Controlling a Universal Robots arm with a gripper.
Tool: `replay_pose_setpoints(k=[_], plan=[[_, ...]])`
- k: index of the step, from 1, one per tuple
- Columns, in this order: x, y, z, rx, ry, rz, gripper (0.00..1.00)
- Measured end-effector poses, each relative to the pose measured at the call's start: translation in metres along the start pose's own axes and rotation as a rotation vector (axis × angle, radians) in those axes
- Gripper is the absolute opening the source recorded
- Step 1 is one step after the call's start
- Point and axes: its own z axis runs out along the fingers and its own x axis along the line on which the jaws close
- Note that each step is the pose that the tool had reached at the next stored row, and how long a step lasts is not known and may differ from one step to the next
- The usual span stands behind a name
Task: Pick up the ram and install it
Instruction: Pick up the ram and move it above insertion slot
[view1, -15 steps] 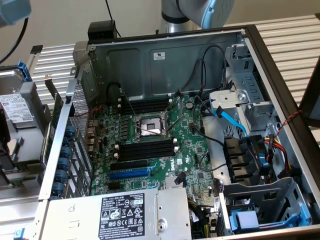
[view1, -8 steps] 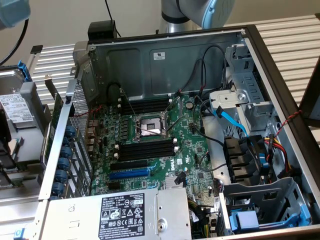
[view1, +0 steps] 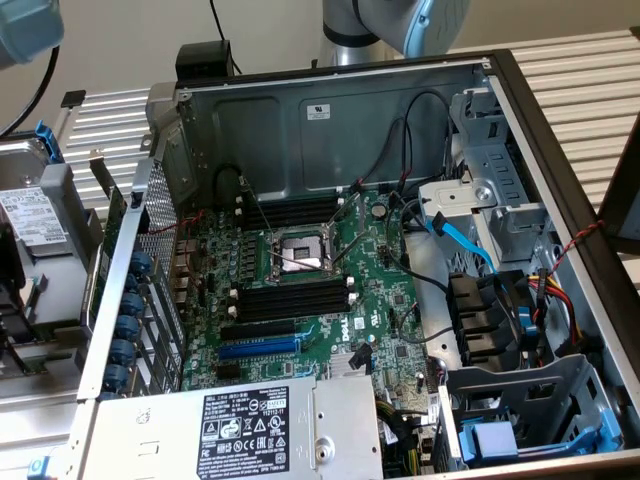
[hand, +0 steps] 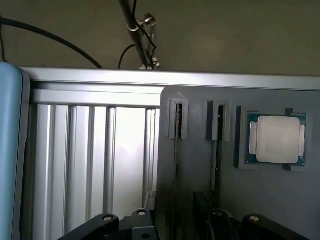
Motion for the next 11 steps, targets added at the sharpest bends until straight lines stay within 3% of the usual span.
replay_pose_setpoints(k=[11], plan=[[0.0010,-0.0039,0.0052,0.0002,-0.0076,0.002,0.40]])
